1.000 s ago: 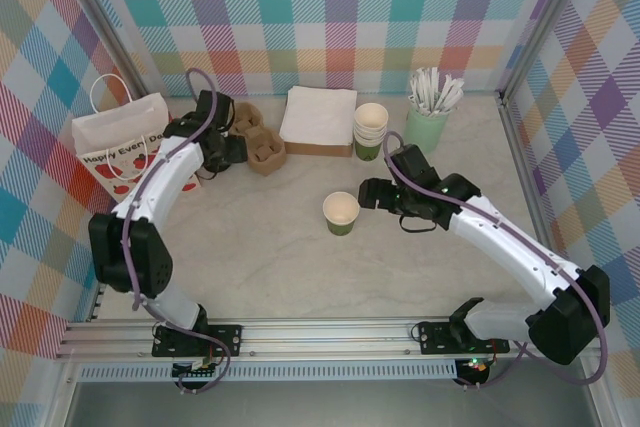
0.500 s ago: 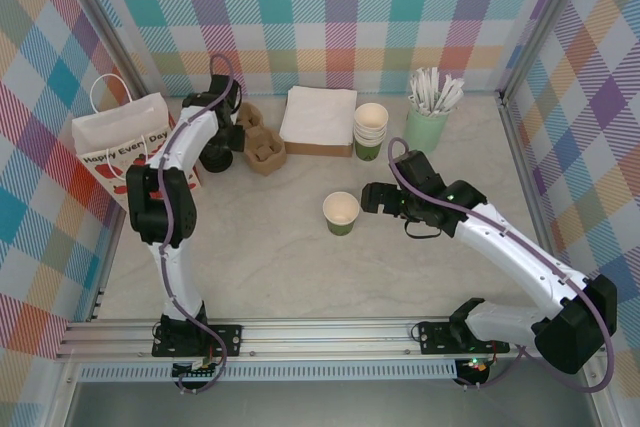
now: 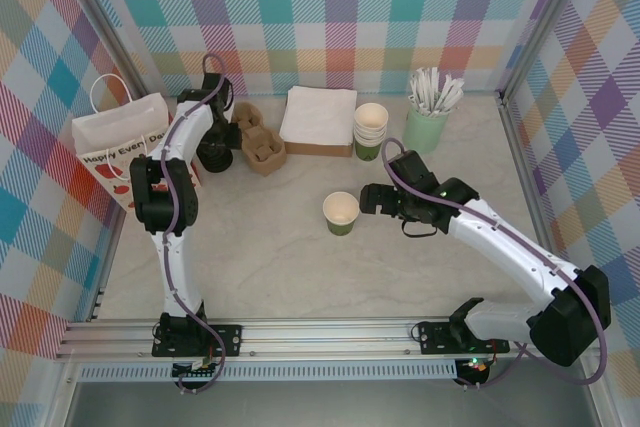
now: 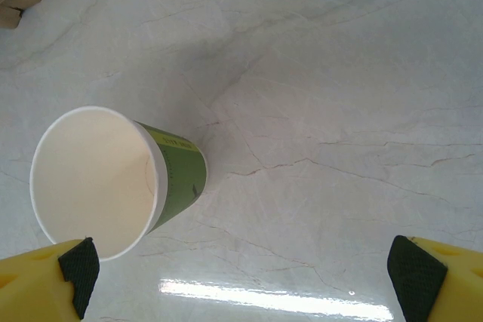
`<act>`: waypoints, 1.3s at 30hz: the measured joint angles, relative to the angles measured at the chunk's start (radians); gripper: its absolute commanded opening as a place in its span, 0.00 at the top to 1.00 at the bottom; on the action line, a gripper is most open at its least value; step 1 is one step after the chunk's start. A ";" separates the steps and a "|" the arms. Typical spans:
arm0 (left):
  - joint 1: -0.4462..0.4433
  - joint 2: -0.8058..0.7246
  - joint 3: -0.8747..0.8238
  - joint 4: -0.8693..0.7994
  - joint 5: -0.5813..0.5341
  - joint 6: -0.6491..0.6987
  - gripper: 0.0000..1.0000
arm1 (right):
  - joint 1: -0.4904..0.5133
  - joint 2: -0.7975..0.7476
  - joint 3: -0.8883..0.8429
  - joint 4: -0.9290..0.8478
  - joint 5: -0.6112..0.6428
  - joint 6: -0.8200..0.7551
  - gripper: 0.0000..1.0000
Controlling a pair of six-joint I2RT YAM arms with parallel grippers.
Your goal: Pack the takeout coffee
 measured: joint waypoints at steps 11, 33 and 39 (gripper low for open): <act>0.013 0.048 0.017 -0.018 0.019 0.001 0.68 | 0.000 0.022 0.000 0.001 0.000 0.000 0.00; 0.013 0.068 0.040 -0.031 0.019 0.004 0.80 | 0.000 0.037 0.000 0.001 -0.001 0.001 0.00; 0.013 0.071 0.042 -0.040 0.019 0.011 0.72 | 0.000 0.037 0.000 0.001 -0.001 0.001 0.00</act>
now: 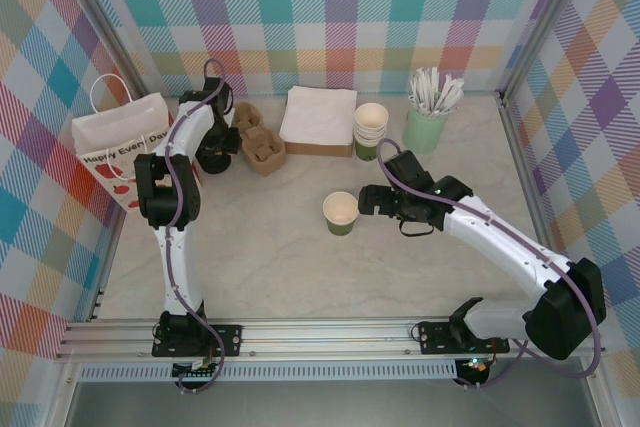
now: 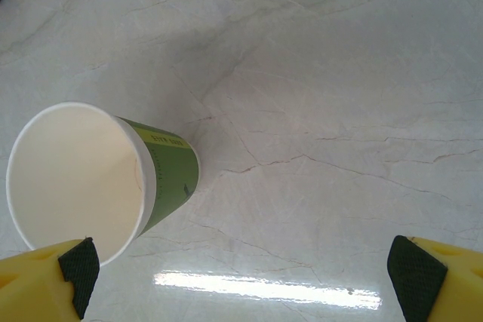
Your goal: Pack the takeout coffee
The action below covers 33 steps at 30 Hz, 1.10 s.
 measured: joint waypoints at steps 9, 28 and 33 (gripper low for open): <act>0.000 0.010 0.005 -0.005 -0.002 0.011 0.78 | 0.000 0.000 0.000 0.000 -0.001 0.000 0.00; 0.000 -0.008 0.019 -0.045 -0.003 0.039 0.87 | 0.000 0.008 0.000 0.000 -0.010 0.000 0.00; 0.000 -0.052 0.019 -0.056 -0.003 0.041 0.87 | 0.000 0.008 0.000 0.000 -0.010 0.000 0.00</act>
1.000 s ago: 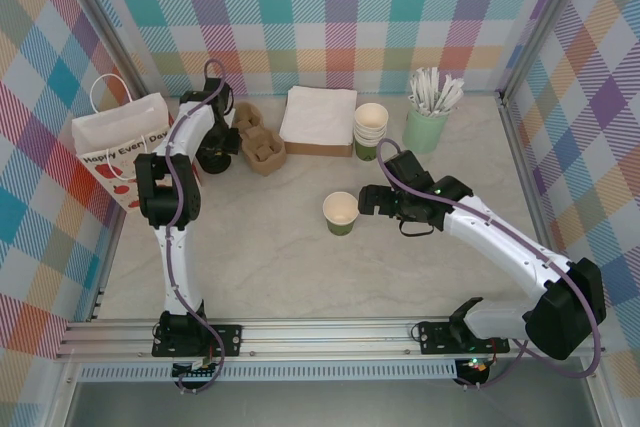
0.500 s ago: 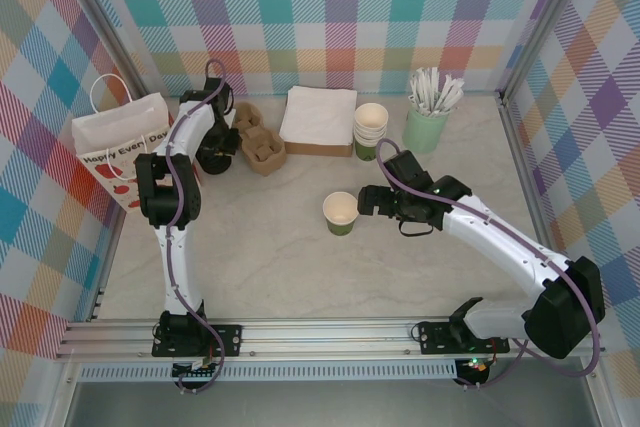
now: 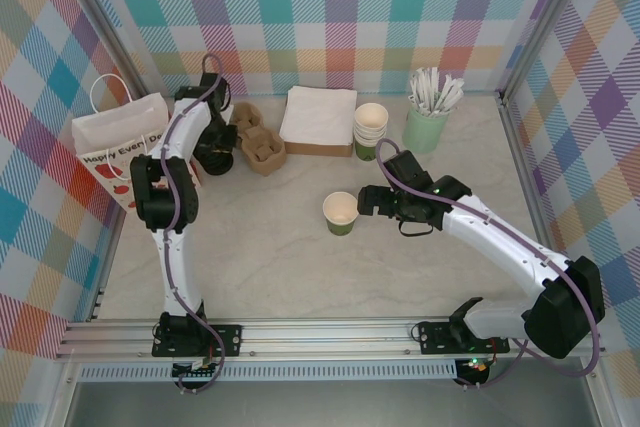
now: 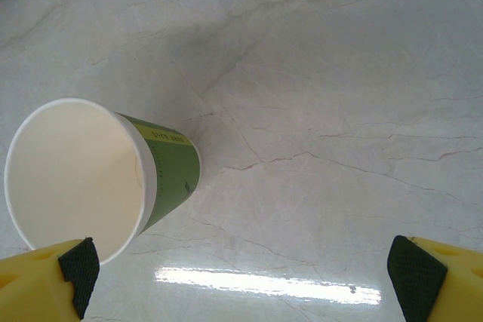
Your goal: Pack the takeout coffee
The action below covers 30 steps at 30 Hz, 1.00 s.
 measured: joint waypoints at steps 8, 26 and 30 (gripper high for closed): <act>0.000 -0.044 0.000 -0.005 0.003 0.000 0.88 | 0.000 -0.004 0.000 0.000 0.000 0.000 0.00; -0.031 -0.504 -0.229 0.131 0.455 -0.211 0.99 | 0.000 -0.294 -0.095 0.242 -0.208 -0.192 0.00; -0.142 -0.620 -0.347 0.224 0.552 -0.324 0.99 | 0.000 -0.314 -0.137 0.351 -0.343 -0.199 0.00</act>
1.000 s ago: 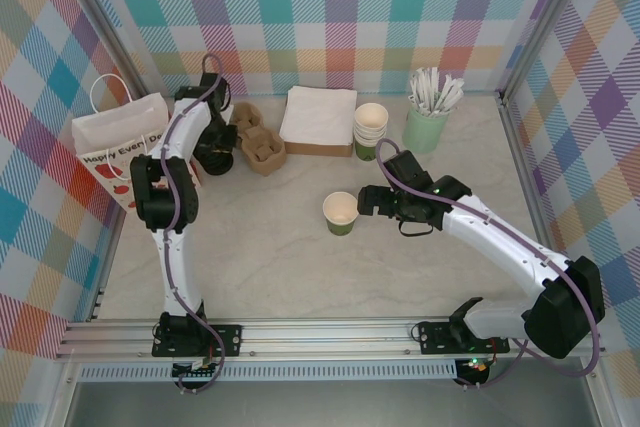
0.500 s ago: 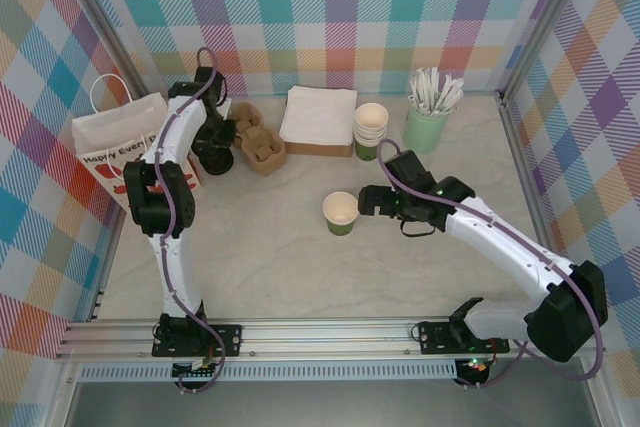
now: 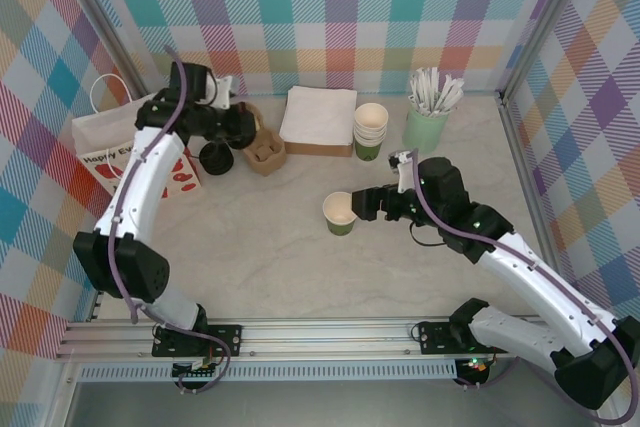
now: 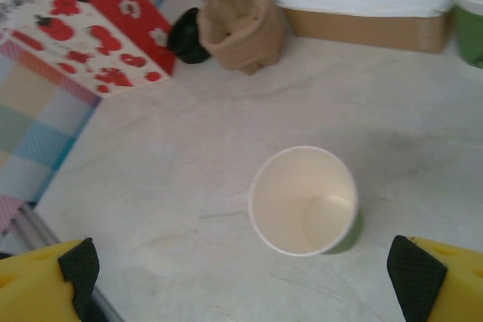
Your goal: Pack the takeout coffee
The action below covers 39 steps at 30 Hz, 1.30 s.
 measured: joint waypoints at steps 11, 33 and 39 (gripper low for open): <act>-0.312 -0.116 -0.209 0.250 0.014 -0.370 1.00 | 0.033 0.056 -0.100 0.380 -0.216 0.011 0.00; -0.455 -0.134 -0.232 0.387 -0.048 -0.590 1.00 | 0.035 0.239 -0.049 0.581 -0.261 0.041 0.24; -0.473 -0.135 -0.232 0.394 -0.051 -0.609 1.00 | 0.035 0.245 -0.030 0.585 -0.234 0.008 0.37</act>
